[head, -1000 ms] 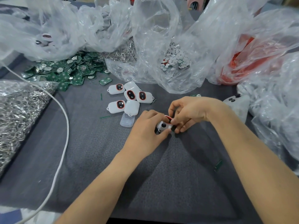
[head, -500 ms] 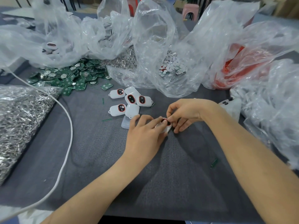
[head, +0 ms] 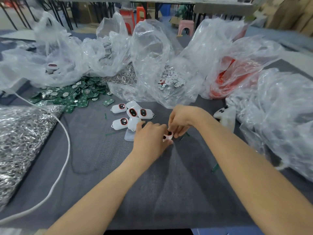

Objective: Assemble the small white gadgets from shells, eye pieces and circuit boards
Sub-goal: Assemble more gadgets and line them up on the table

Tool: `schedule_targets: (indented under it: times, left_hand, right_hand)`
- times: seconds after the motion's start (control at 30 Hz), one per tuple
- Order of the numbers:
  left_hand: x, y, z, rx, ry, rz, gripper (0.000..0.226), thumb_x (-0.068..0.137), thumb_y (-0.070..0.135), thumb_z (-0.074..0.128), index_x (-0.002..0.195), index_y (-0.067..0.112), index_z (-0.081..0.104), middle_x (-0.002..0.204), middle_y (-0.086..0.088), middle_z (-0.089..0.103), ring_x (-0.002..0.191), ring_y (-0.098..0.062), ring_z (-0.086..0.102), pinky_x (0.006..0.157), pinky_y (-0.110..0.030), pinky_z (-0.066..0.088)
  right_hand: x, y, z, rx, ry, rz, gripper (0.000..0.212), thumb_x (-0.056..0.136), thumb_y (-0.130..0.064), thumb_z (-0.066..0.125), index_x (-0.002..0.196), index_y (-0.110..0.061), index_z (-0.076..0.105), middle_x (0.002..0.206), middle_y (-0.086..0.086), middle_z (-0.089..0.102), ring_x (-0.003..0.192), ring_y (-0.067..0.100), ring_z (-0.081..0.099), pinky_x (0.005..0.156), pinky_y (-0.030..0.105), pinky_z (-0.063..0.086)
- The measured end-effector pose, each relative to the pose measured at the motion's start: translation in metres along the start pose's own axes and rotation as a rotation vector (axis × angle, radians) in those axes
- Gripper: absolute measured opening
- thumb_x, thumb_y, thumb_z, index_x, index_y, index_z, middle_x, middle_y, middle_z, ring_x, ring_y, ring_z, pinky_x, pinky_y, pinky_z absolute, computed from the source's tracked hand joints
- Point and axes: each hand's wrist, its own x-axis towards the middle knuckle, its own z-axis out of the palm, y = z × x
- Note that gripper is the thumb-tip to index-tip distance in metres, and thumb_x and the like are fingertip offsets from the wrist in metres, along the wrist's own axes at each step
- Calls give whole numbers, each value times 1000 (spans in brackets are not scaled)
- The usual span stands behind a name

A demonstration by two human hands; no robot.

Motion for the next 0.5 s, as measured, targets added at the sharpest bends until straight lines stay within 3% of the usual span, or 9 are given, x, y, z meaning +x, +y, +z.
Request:
schedule_targets:
  times: [0.1, 0.23, 0.33, 0.43, 0.5]
  left_hand:
    - [3, -2, 7, -176, -16, -3, 28, 83, 37, 65, 100, 15, 59, 108, -4, 58, 100, -25, 53, 82, -33, 38]
    - [8, -6, 11, -505, 85, -62, 15, 77, 11, 73, 84, 11, 60, 92, 3, 50, 80, -16, 50, 70, -20, 33]
    - [18, 4, 9, -722, 147, -114, 22, 78, 8, 71, 83, 21, 54, 82, 7, 59, 77, -13, 56, 66, -14, 37]
    - [26, 14, 12, -1100, 110, -160, 37, 79, 11, 75, 96, 36, 52, 88, 12, 68, 83, -1, 64, 70, -9, 46]
    - [29, 13, 17, -1162, 80, -122, 45, 81, 12, 74, 106, 43, 53, 93, 11, 70, 87, -1, 65, 74, -13, 48]
  right_hand:
    - [-12, 39, 38, 70, 468, -291, 5, 85, -5, 66, 88, -9, 65, 86, 7, 67, 67, 12, 60, 66, 16, 48]
    - [-43, 88, 86, 133, 1079, -615, 6, 84, -2, 64, 86, -7, 65, 90, 0, 59, 83, 8, 55, 79, 15, 43]
    - [-54, 100, 87, 30, 1223, -683, 7, 86, -7, 58, 87, -7, 65, 94, 0, 59, 91, 13, 54, 88, 15, 39]
    - [-61, 105, 73, 32, 1268, -596, 10, 82, 0, 62, 88, -6, 67, 96, 3, 61, 95, 17, 53, 92, 14, 36]
    - [-71, 109, 47, 66, 1341, -533, 12, 83, 2, 61, 89, -6, 67, 99, 4, 60, 97, 18, 53, 91, 12, 36]
